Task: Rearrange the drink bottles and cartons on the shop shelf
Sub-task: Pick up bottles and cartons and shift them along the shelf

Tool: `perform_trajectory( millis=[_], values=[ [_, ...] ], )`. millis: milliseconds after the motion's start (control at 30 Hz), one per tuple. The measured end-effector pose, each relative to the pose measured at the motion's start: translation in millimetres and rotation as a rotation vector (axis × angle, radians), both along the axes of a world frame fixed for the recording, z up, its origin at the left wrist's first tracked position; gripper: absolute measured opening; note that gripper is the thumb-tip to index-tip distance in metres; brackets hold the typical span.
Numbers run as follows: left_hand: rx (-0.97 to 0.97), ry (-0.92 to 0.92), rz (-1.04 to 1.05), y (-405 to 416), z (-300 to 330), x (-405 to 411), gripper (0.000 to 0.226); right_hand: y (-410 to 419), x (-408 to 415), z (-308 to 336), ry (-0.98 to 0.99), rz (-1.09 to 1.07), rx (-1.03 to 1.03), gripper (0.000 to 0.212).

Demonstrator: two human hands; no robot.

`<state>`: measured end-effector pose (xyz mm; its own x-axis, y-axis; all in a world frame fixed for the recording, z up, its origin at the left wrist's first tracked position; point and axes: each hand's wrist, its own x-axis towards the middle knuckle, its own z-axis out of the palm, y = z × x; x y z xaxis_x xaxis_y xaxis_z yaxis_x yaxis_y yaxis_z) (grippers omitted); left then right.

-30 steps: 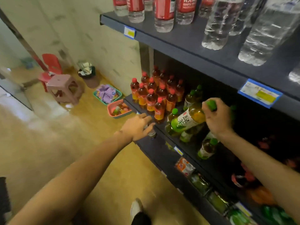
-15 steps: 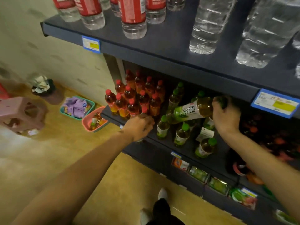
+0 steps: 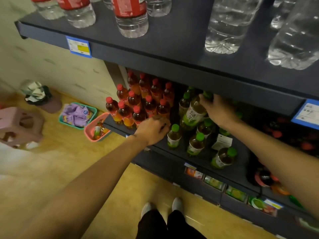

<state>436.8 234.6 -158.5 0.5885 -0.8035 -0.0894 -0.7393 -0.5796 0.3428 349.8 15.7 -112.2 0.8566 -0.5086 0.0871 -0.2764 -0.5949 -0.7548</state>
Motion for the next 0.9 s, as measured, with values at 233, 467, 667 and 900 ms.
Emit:
perform_trajectory(
  millis=[233, 467, 667, 900],
  values=[
    [-0.087, 0.017, -0.038, 12, -17, 11, 0.044, 1, 44, -48, 0.278, 0.183, -0.203, 0.035],
    [-0.173, 0.01, -0.062, 14, -33, 22, 0.026, 2, 63, -83, 0.381, 0.154, -0.206, 0.036],
    [-0.23, 0.009, -0.067, 16, -41, 28, 0.03, 9, 71, -97, 0.399, 0.122, -0.232, 0.038],
    [-0.241, 0.024, -0.038, 28, -44, 33, 0.035, 14, 86, -112, 0.466, 0.133, -0.238, 0.033]
  ],
)
